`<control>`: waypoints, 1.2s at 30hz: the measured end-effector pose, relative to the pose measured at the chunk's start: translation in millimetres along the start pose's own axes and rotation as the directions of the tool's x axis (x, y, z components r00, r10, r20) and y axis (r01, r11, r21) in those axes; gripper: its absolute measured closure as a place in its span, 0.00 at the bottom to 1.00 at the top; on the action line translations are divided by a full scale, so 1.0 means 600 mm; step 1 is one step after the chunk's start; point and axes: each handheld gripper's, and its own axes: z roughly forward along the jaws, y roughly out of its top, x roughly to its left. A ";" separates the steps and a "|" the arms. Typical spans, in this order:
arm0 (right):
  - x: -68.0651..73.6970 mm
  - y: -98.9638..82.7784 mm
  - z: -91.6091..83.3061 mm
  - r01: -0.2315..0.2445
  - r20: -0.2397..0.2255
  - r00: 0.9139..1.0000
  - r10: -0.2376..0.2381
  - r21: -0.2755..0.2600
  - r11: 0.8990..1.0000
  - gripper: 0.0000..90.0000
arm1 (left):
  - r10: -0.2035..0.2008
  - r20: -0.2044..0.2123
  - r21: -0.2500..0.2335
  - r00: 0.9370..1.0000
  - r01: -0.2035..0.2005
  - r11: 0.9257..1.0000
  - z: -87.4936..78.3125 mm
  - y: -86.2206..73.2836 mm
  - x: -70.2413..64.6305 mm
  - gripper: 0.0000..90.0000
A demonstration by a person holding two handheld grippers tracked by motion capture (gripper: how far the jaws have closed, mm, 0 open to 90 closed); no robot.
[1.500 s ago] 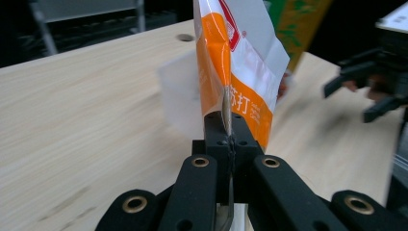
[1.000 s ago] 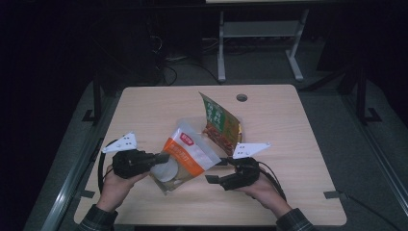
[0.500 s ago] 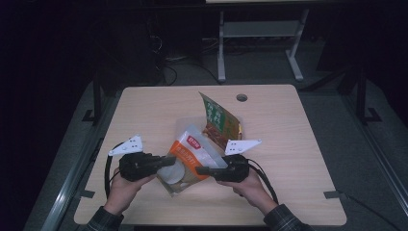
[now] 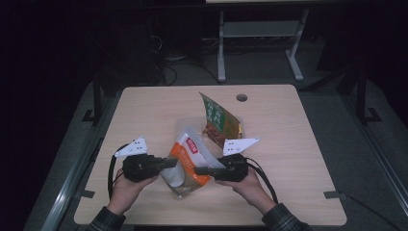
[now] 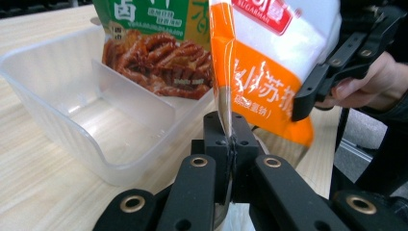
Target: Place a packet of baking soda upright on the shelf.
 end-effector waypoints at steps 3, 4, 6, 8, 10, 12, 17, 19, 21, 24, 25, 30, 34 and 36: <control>0.001 0.003 -0.001 0.000 -0.018 1.000 0.000 0.003 1.000 1.00 | 0.020 -0.019 0.028 1.000 -0.020 0.999 0.006 -0.002 -0.001 0.94; 0.001 0.004 -0.001 0.007 -0.018 1.000 -0.007 0.002 1.000 1.00 | 0.025 -0.017 0.034 1.000 -0.024 0.999 0.009 -0.003 -0.001 0.93; 0.002 0.005 -0.002 0.005 -0.025 1.000 -0.005 0.004 1.000 1.00 | 0.023 -0.011 0.039 1.000 -0.022 0.999 0.011 -0.004 -0.001 0.92; 0.001 0.006 -0.005 -0.007 -0.033 0.999 0.007 -0.001 1.000 1.00 | 0.023 -0.014 0.038 1.000 -0.022 0.999 0.012 -0.005 -0.001 0.88; 0.001 0.007 -0.007 -0.006 -0.046 0.999 0.006 -0.007 1.000 1.00 | 0.033 -0.037 0.054 0.999 -0.031 0.998 0.013 -0.005 -0.001 0.82; 0.003 0.011 -0.008 0.007 -0.044 0.999 -0.007 -0.002 1.000 1.00 | 0.035 -0.061 0.052 0.998 -0.032 0.998 0.012 -0.007 0.000 0.73; 0.005 0.015 -0.023 0.008 -0.028 1.000 -0.008 -0.004 1.000 1.00 | 0.037 -0.082 0.065 0.996 -0.032 0.997 0.001 -0.015 0.002 0.64; 0.003 0.018 -0.032 0.007 -0.021 1.000 -0.007 -0.008 1.000 1.00 | 0.048 -0.096 0.078 0.994 -0.040 0.996 -0.002 -0.022 0.001 0.60; 0.002 0.023 -0.043 0.003 -0.005 1.000 -0.003 -0.005 1.000 1.00 | 0.053 -0.105 0.097 0.993 -0.043 0.994 -0.003 -0.031 0.001 0.58; 0.003 0.031 -0.055 0.004 0.030 1.000 -0.004 0.007 1.000 1.00 | 0.060 -0.111 0.136 0.992 -0.044 0.990 -0.001 -0.045 0.000 0.53; 0.004 0.033 -0.057 0.005 0.033 0.999 -0.005 0.012 1.000 1.00 | 0.070 -0.112 0.157 0.991 -0.052 0.986 -0.001 -0.049 0.000 0.52; 0.007 0.050 -0.073 0.019 0.048 0.999 -0.019 0.003 1.000 1.00 | 0.076 -0.112 0.208 0.991 -0.051 0.977 0.005 -0.066 -0.003 0.48; 0.008 0.066 -0.078 0.035 0.076 0.997 -0.035 0.006 0.999 1.00 | 0.076 -0.107 0.239 0.991 -0.049 0.970 0.014 -0.073 0.002 0.44; 0.008 0.074 -0.080 0.046 0.101 0.994 -0.047 0.013 0.999 1.00 | 0.079 -0.099 0.265 0.992 -0.051 0.963 0.019 -0.077 0.003 0.42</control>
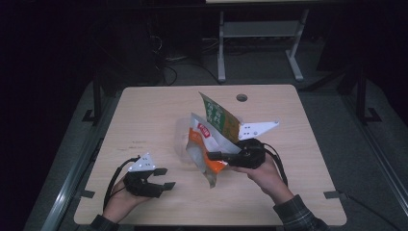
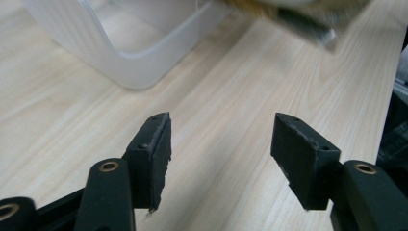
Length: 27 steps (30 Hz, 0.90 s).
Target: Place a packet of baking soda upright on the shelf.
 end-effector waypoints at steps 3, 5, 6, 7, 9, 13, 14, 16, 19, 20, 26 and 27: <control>-0.006 0.010 -0.004 -0.005 0.031 1.000 0.005 -0.009 1.000 1.00 | 0.009 0.011 0.025 1.000 -0.009 1.000 0.007 -0.002 0.001 0.40; -0.011 0.016 -0.002 -0.009 0.042 0.999 0.010 -0.015 1.000 1.00 | 0.001 0.014 0.028 1.000 -0.002 1.000 0.012 -0.003 0.000 0.39; -0.013 0.020 0.001 -0.010 0.051 0.999 0.012 -0.021 1.000 1.00 | 0.004 0.018 0.032 1.000 -0.004 0.999 0.013 -0.003 0.000 0.38; -0.016 0.023 0.004 -0.011 0.058 0.998 0.012 -0.022 1.000 1.00 | 0.004 0.018 0.036 1.000 -0.005 0.999 0.013 -0.003 0.000 0.37; -0.020 0.030 0.011 -0.013 0.070 0.997 0.015 -0.026 1.000 1.00 | 0.001 0.021 0.037 1.000 -0.001 0.999 0.015 -0.004 -0.001 0.37; -0.028 0.043 0.026 -0.016 0.103 0.994 0.019 -0.028 0.999 1.00 | 0.001 0.022 0.039 1.000 -0.001 0.999 0.017 -0.005 -0.001 0.36; -0.031 0.046 0.030 -0.017 0.111 0.994 0.020 -0.027 0.999 1.00 | 0.003 0.023 0.041 1.000 -0.004 0.999 0.017 -0.005 0.000 0.36; -0.034 0.051 0.038 -0.027 0.129 0.991 0.031 -0.032 0.999 1.00 | 0.003 0.022 0.038 1.000 -0.004 0.999 0.017 -0.005 0.001 0.36; -0.038 0.056 0.050 -0.034 0.146 0.989 0.038 -0.031 0.999 1.00 | 0.004 0.022 0.039 1.000 -0.005 0.999 0.016 -0.005 0.001 0.36; -0.039 0.057 0.054 -0.036 0.154 0.987 0.040 -0.029 0.999 1.00 | 0.001 0.023 0.038 1.000 -0.002 0.999 0.016 -0.005 0.001 0.35; -0.044 0.066 0.071 -0.016 0.181 0.983 0.021 -0.025 1.000 1.00 | -0.001 0.026 0.040 1.000 0.000 0.999 0.017 -0.006 0.001 0.35; -0.045 0.068 0.073 -0.012 0.189 0.982 0.017 -0.029 1.000 1.00 | -0.004 0.027 0.039 1.000 0.003 0.999 0.017 -0.006 0.001 0.35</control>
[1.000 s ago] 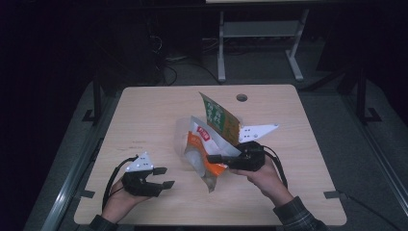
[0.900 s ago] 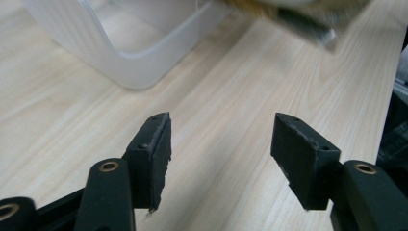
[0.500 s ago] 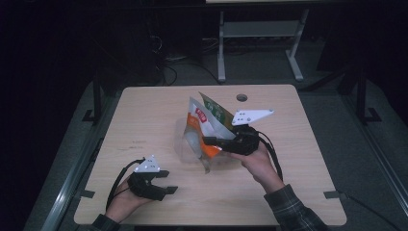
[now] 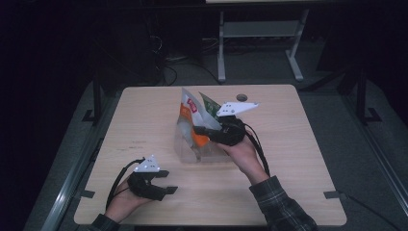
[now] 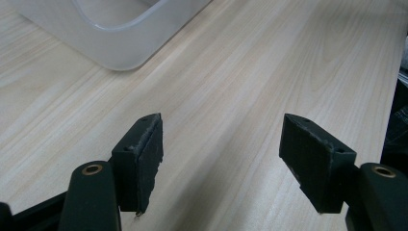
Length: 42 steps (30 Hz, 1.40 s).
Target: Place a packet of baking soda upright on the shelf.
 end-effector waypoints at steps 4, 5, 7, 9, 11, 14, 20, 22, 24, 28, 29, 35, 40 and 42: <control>-0.004 0.005 0.009 0.013 0.020 1.000 -0.013 -0.005 1.000 1.00 | 0.003 0.001 0.001 1.000 -0.003 1.000 0.001 0.000 0.000 0.35; -0.006 0.005 0.012 0.015 0.024 1.000 -0.015 -0.004 1.000 1.00 | 0.005 0.001 0.002 1.000 -0.005 1.000 0.001 0.000 0.000 0.35; -0.010 0.004 0.018 0.017 0.035 0.999 -0.017 -0.004 1.000 1.00 | 0.007 0.002 0.006 1.000 -0.007 1.000 0.000 0.000 0.000 0.35; -0.012 0.003 0.024 0.023 0.044 0.999 -0.024 0.003 1.000 1.00 | 0.007 0.002 0.007 1.000 -0.007 1.000 0.000 0.000 0.000 0.35; -0.015 0.002 0.029 0.031 0.060 0.998 -0.032 0.015 0.999 1.00 | 0.005 0.004 0.010 1.000 -0.005 1.000 0.000 0.000 0.001 0.35; -0.019 -0.001 0.034 0.040 0.075 0.996 -0.042 0.035 0.999 1.00 | 0.005 0.006 0.014 1.000 -0.005 1.000 0.000 0.000 0.001 0.35; -0.028 -0.011 0.043 0.038 0.092 0.995 -0.045 0.081 0.996 1.00 | 0.007 0.010 0.026 1.000 -0.008 1.000 0.002 0.000 0.000 0.34; -0.034 -0.017 0.047 0.026 0.090 0.995 -0.034 0.088 0.996 1.00 | 0.008 0.010 0.025 1.000 -0.008 1.000 0.003 -0.001 0.000 0.34; -0.037 -0.021 0.050 0.019 0.088 0.996 -0.027 0.093 0.996 1.00 | 0.007 0.013 0.028 1.000 -0.007 1.000 0.004 -0.001 -0.001 0.33; -0.040 -0.027 0.060 0.007 0.090 0.996 -0.018 0.113 0.994 1.00 | 0.011 0.015 0.029 1.000 -0.012 1.000 0.005 -0.001 -0.002 0.33; -0.040 -0.028 0.062 0.005 0.090 0.996 -0.016 0.119 0.993 1.00 | 0.012 0.015 0.029 1.000 -0.012 0.999 0.005 -0.001 -0.002 0.33; -0.044 -0.037 0.074 -0.010 0.083 0.997 -0.001 0.135 0.991 0.99 | 0.020 0.015 0.026 1.000 -0.020 0.999 0.007 -0.001 -0.003 0.32; -0.044 -0.036 0.070 -0.012 0.081 0.997 0.002 0.123 0.992 0.95 | 0.020 0.016 0.030 1.000 -0.020 0.999 0.009 -0.001 -0.005 0.32; -0.043 -0.033 0.067 -0.003 0.078 0.997 -0.006 0.116 0.993 0.93 | 0.023 0.017 0.031 1.000 -0.024 0.999 0.009 -0.001 -0.005 0.32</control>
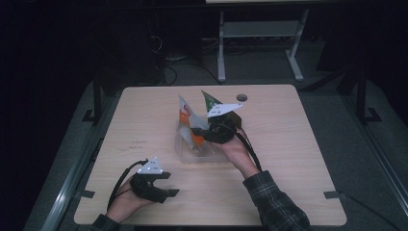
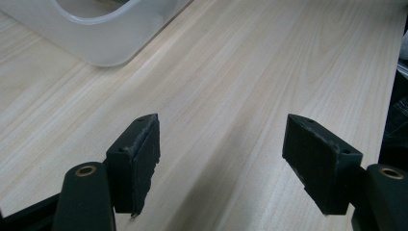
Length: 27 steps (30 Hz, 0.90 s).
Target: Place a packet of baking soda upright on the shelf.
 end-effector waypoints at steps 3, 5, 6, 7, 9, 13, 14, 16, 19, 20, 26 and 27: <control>0.003 0.001 -0.002 0.015 0.010 1.000 -0.015 0.001 1.000 0.87 | 0.003 0.001 0.001 1.000 -0.003 1.000 0.000 0.000 0.000 0.32; 0.006 0.002 -0.004 0.024 0.022 0.999 -0.024 0.007 1.000 0.81 | -0.002 0.004 0.003 1.000 0.002 1.000 0.001 0.000 -0.001 0.32; 0.008 0.003 -0.005 0.027 0.027 0.999 -0.027 0.010 1.000 0.76 | 0.000 0.004 0.005 1.000 0.000 1.000 0.000 0.000 -0.001 0.32; 0.009 0.003 -0.005 0.028 0.035 0.999 -0.029 0.011 1.000 0.73 | 0.003 0.003 0.006 1.000 -0.003 1.000 0.000 0.000 0.000 0.32; 0.013 0.003 -0.008 0.039 0.053 0.998 -0.040 0.027 0.999 0.61 | 0.006 0.002 0.006 1.000 -0.006 1.000 0.000 0.000 0.000 0.32; 0.022 0.001 -0.019 0.049 0.097 0.994 -0.053 0.044 0.998 0.52 | 0.006 0.003 0.003 1.000 -0.006 1.000 0.001 0.001 0.000 0.32; 0.023 0.000 -0.023 0.046 0.099 0.994 -0.050 0.043 0.998 0.52 | 0.006 0.004 0.004 1.000 -0.006 1.000 0.001 0.001 -0.001 0.32; 0.025 -0.003 -0.034 0.047 0.099 0.994 -0.052 0.045 0.998 0.51 | 0.007 0.006 0.003 1.000 -0.008 1.000 0.003 0.001 -0.001 0.32; 0.029 -0.008 -0.047 0.061 0.093 0.994 -0.066 0.057 0.996 0.50 | 0.011 0.007 0.005 1.000 -0.011 1.000 0.004 0.002 -0.001 0.32; 0.031 -0.010 -0.052 0.068 0.094 0.993 -0.073 0.058 0.996 0.49 | 0.013 0.005 0.007 1.000 -0.013 1.000 0.004 0.002 -0.001 0.32; 0.037 -0.028 -0.079 0.074 0.090 0.993 -0.079 0.063 0.995 0.48 | 0.020 0.005 0.006 1.000 -0.020 1.000 0.003 0.003 -0.002 0.31; 0.037 -0.032 -0.083 0.077 0.089 0.993 -0.083 0.065 0.995 0.48 | 0.019 0.005 0.005 1.000 -0.019 1.000 0.003 0.003 -0.002 0.31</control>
